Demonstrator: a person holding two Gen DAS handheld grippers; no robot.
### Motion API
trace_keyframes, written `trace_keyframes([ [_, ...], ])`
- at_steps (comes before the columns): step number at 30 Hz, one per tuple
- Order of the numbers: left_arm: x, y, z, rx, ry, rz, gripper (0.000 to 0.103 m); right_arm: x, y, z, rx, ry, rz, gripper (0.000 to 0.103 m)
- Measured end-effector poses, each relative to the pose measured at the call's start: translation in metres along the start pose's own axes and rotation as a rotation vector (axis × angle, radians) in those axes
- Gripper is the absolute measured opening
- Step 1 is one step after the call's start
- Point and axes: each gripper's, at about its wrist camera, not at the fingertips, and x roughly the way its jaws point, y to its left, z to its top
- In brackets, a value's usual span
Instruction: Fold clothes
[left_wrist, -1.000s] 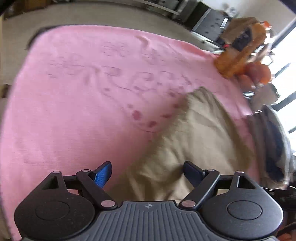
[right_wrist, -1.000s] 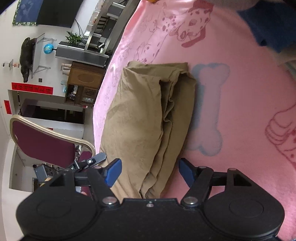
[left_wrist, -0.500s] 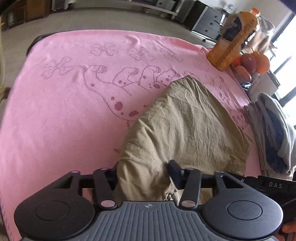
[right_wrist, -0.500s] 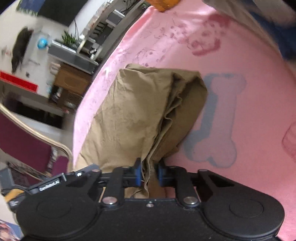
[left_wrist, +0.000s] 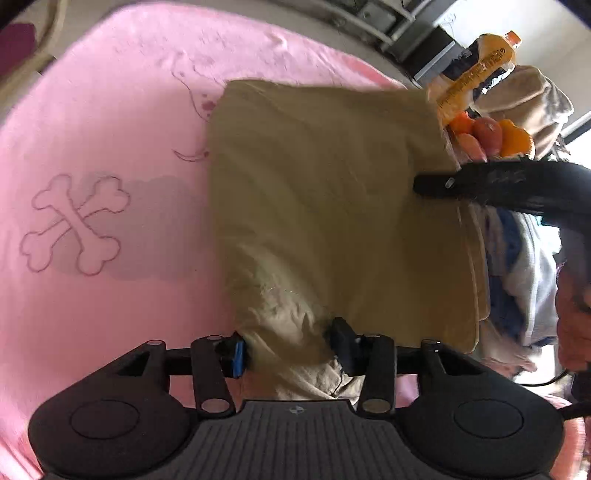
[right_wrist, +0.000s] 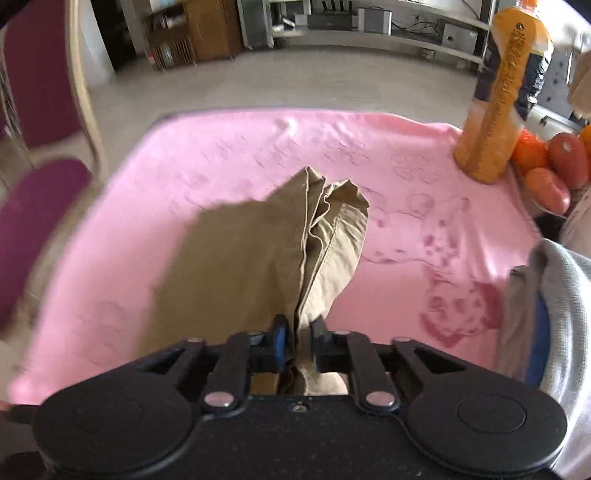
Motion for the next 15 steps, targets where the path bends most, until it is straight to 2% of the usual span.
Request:
trace_keyframes([
  [2, -0.010, -0.008, -0.005, 0.056, -0.038, 0.056, 0.049, 0.005, -0.010, -0.014, -0.030, -0.006, -0.040, 0.033],
  [4, -0.027, -0.011, -0.009, 0.092, -0.085, 0.096, 0.049, -0.005, -0.024, -0.029, -0.020, -0.040, -0.067, 0.036],
  [6, -0.045, -0.010, -0.017, 0.121, -0.154, 0.128, 0.051, -0.023, -0.041, -0.040, 0.016, -0.101, -0.073, 0.040],
  [8, -0.063, -0.010, -0.024, 0.152, -0.227, 0.167, 0.050, -0.047, -0.058, -0.052, 0.077, -0.191, -0.071, 0.051],
  [10, -0.074, -0.012, -0.029, 0.184, -0.281, 0.194, 0.045, -0.063, -0.073, -0.066, 0.157, -0.261, -0.007, 0.051],
  [12, -0.077, -0.015, -0.030, 0.211, -0.296, 0.180, 0.034, -0.067, -0.080, -0.079, 0.227, -0.293, 0.113, 0.044],
  [13, -0.073, -0.021, -0.029, 0.229, -0.289, 0.170, 0.031, -0.066, -0.081, -0.086, 0.246, -0.293, 0.178, 0.040],
  [15, -0.061, -0.036, -0.034, 0.301, -0.267, 0.159, 0.027, -0.053, -0.071, -0.092, 0.231, -0.243, 0.276, 0.039],
])
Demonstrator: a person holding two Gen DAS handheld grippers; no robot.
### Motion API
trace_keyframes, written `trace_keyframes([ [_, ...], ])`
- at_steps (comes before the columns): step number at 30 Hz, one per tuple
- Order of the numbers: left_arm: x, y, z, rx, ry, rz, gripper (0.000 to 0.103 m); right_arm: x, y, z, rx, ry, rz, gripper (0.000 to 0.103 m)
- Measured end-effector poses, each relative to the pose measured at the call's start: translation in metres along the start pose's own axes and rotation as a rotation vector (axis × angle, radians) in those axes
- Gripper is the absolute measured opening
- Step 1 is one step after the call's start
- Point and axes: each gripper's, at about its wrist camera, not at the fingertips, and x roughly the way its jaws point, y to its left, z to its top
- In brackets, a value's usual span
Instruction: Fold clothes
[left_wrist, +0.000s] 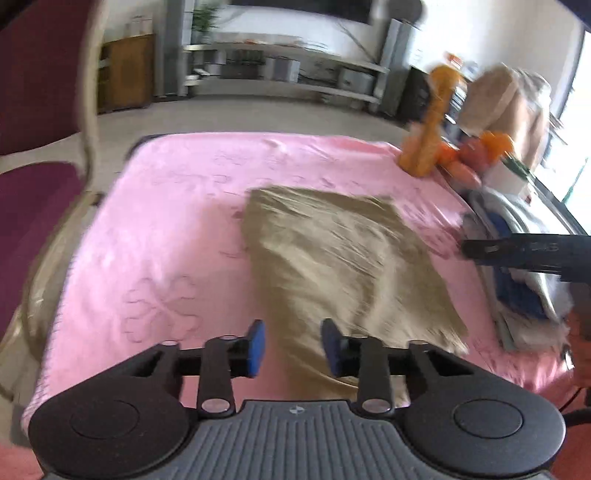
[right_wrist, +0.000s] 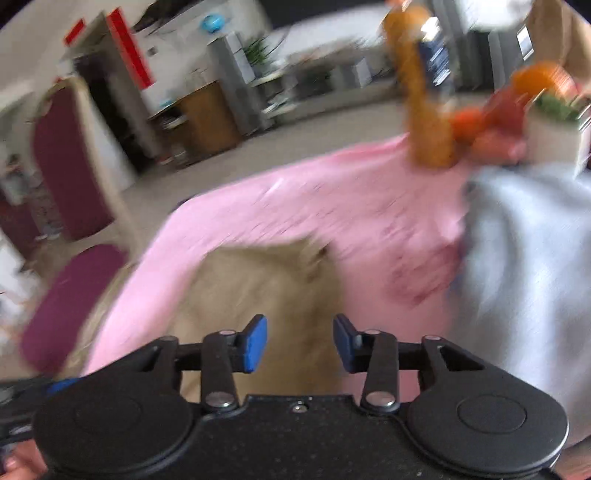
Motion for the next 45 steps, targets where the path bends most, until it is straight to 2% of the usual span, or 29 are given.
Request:
trace_keyframes([
  [3, 0.028, -0.031, -0.011, 0.136, 0.047, -0.008, 0.027, 0.021, 0.017, -0.008, -0.071, 0.102, 0.090, 0.039],
  [6, 0.054, -0.047, -0.029, 0.220, 0.097, 0.025, 0.027, 0.042, 0.024, -0.018, -0.121, 0.213, 0.107, 0.039],
  [7, 0.056, -0.048, -0.032, 0.233, 0.089, 0.033, 0.027, 0.047, 0.025, -0.022, -0.144, 0.240, 0.088, 0.036],
  [8, 0.055, -0.049, -0.032, 0.243, 0.087, 0.033, 0.027, 0.049, 0.025, -0.025, -0.177, 0.253, 0.042, 0.024],
  [10, 0.054, -0.043, -0.031, 0.215, 0.096, 0.021, 0.027, 0.052, 0.025, -0.032, -0.244, 0.278, -0.049, 0.011],
  [12, 0.054, -0.038, -0.029, 0.186, 0.106, 0.011, 0.029, 0.050, 0.023, -0.035, -0.266, 0.268, -0.148, 0.013],
  [13, 0.052, -0.039, -0.028, 0.189, 0.110, 0.019, 0.029, 0.046, 0.021, -0.035, -0.256, 0.257, -0.187, 0.020],
  [15, 0.040, -0.043, -0.025, 0.198, 0.104, 0.040, 0.034, 0.034, 0.015, -0.030, -0.213, 0.215, -0.204, 0.022],
  [16, 0.030, -0.043, -0.022, 0.192, 0.075, 0.039, 0.034, 0.026, 0.013, -0.026, -0.202, 0.173, -0.198, 0.022],
  [21, -0.013, -0.034, 0.006, 0.150, -0.107, 0.046, 0.044, -0.013, 0.012, 0.007, -0.148, -0.038, -0.144, 0.025],
  [22, -0.014, -0.031, 0.013, 0.143, -0.128, 0.050, 0.044, -0.016, 0.012, 0.015, -0.132, -0.060, -0.119, 0.027],
  [25, 0.008, -0.024, 0.027, 0.152, -0.115, 0.064, 0.042, -0.012, 0.012, 0.036, -0.083, -0.086, -0.031, 0.030],
  [27, 0.029, -0.021, 0.031, 0.161, -0.075, 0.058, 0.036, 0.002, 0.016, 0.047, -0.076, -0.084, -0.003, 0.030],
  [29, 0.058, -0.020, 0.026, 0.174, 0.015, 0.026, 0.036, 0.018, 0.020, 0.056, -0.075, -0.074, 0.021, 0.030],
  [30, 0.069, -0.021, 0.020, 0.180, 0.036, 0.025, 0.036, 0.027, 0.022, 0.059, -0.072, -0.060, 0.034, 0.030],
  [33, 0.078, -0.026, 0.008, 0.198, 0.027, 0.029, 0.040, 0.047, 0.028, 0.057, -0.045, 0.001, 0.101, 0.032],
  [35, 0.077, -0.025, 0.011, 0.188, 0.035, 0.007, 0.044, 0.069, 0.028, 0.052, -0.002, 0.078, 0.192, 0.035],
  [40, 0.077, -0.024, 0.008, 0.181, 0.026, -0.002, 0.045, 0.144, 0.011, 0.029, 0.186, 0.303, 0.412, 0.034],
  [41, 0.077, -0.024, 0.007, 0.182, 0.024, -0.001, 0.045, 0.151, 0.006, 0.027, 0.209, 0.307, 0.412, 0.023],
  [43, 0.078, -0.024, 0.007, 0.179, 0.024, -0.006, 0.045, 0.160, -0.010, 0.029, 0.245, 0.264, 0.380, 0.008],
  [45, 0.078, -0.022, 0.008, 0.171, 0.027, -0.014, 0.046, 0.161, -0.029, 0.035, 0.279, 0.168, 0.290, 0.004],
])
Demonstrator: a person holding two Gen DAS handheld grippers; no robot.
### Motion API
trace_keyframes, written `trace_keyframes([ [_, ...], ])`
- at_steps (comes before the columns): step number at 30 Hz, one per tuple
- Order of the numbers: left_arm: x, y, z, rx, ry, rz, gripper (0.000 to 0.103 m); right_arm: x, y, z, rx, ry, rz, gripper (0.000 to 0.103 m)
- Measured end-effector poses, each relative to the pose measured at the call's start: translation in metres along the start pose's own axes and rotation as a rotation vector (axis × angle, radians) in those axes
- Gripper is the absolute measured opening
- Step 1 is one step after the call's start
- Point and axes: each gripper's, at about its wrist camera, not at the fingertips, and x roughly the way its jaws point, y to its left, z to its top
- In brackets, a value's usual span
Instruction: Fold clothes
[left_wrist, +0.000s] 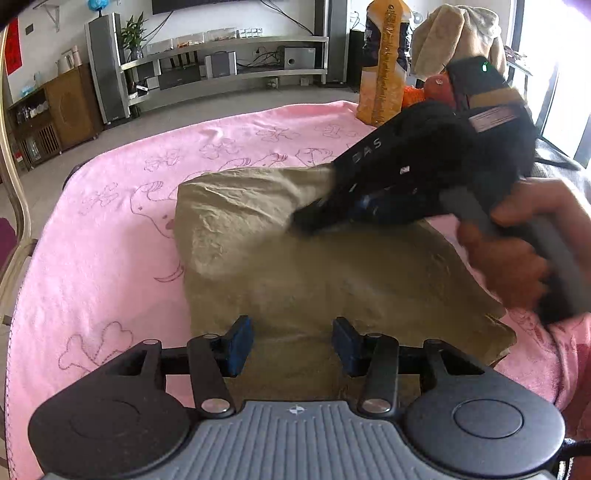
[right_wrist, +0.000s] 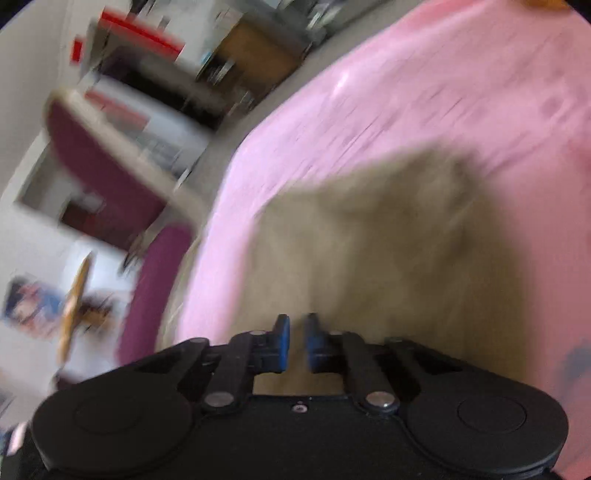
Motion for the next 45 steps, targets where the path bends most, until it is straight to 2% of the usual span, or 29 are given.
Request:
trace_keyframes([
  [2, 0.001, 0.001, 0.001, -0.005, 0.000, -0.005, 0.047, -0.008, -0.018, 0.008, 0.058, -0.111, -0.061, 0.000],
  [4, 0.002, 0.002, 0.002, -0.004, 0.002, -0.005, 0.048, -0.015, -0.032, 0.016, 0.109, -0.207, -0.111, 0.000],
  [5, 0.003, 0.002, 0.003, -0.004, 0.003, -0.004, 0.048, -0.017, -0.030, 0.016, 0.107, -0.241, -0.138, 0.000],
  [6, 0.003, 0.002, 0.003, -0.003, 0.003, -0.003, 0.048, -0.021, -0.022, 0.015, 0.073, -0.286, -0.210, 0.001],
  [7, 0.004, 0.003, 0.004, -0.002, 0.004, -0.003, 0.048, -0.026, -0.013, 0.014, 0.023, -0.324, -0.308, 0.018],
  [8, 0.004, 0.003, 0.005, -0.002, 0.005, -0.002, 0.049, -0.030, -0.005, 0.012, -0.018, -0.350, -0.394, 0.026],
  [9, 0.004, 0.003, 0.005, 0.001, 0.005, -0.001, 0.049, -0.034, 0.000, 0.010, -0.034, -0.356, -0.434, 0.026],
  [12, 0.002, 0.000, 0.005, 0.015, 0.006, 0.017, 0.054, -0.059, 0.006, 0.000, 0.048, -0.335, -0.372, 0.027],
  [13, 0.001, -0.001, 0.006, 0.020, 0.008, 0.029, 0.055, -0.070, 0.010, -0.002, 0.076, -0.326, -0.349, 0.030],
  [16, -0.011, 0.000, 0.008, 0.013, 0.011, 0.060, 0.064, -0.099, 0.027, -0.009, 0.081, -0.299, -0.314, 0.046],
  [19, -0.033, 0.006, 0.010, -0.017, -0.026, 0.089, 0.075, -0.129, 0.044, -0.028, 0.043, -0.302, -0.280, 0.061],
  [20, -0.042, 0.009, 0.011, -0.028, -0.045, 0.103, 0.083, -0.136, 0.046, -0.034, 0.031, -0.302, -0.271, 0.066],
  [22, -0.057, 0.016, 0.012, -0.064, -0.073, 0.129, 0.088, -0.150, 0.051, -0.050, 0.008, -0.299, -0.257, 0.071],
  [24, -0.062, 0.028, 0.010, -0.120, -0.060, 0.140, 0.094, -0.159, 0.050, -0.063, 0.004, -0.291, -0.260, 0.078],
  [26, -0.065, 0.040, 0.006, -0.177, -0.041, 0.148, 0.095, -0.161, 0.047, -0.074, 0.002, -0.269, -0.268, 0.085],
  [30, -0.056, 0.060, -0.002, -0.267, 0.035, 0.199, 0.095, -0.152, 0.036, -0.085, 0.038, -0.187, -0.299, 0.088],
  [32, -0.052, 0.066, -0.004, -0.298, 0.066, 0.210, 0.095, -0.145, 0.032, -0.084, 0.053, -0.144, -0.306, 0.103],
  [36, -0.048, 0.071, -0.005, -0.320, 0.088, 0.220, 0.096, -0.139, 0.040, -0.086, -0.004, -0.140, -0.376, 0.103],
  [39, -0.046, 0.070, -0.004, -0.322, 0.089, 0.209, 0.096, -0.135, 0.047, -0.087, -0.080, -0.141, -0.372, 0.103],
  [42, -0.045, 0.068, -0.003, -0.315, 0.086, 0.203, 0.097, -0.129, 0.044, -0.088, -0.103, -0.094, -0.296, 0.103],
  [45, -0.043, 0.066, -0.004, -0.312, 0.091, 0.200, 0.097, -0.130, 0.040, -0.090, -0.083, -0.109, -0.225, 0.103],
])
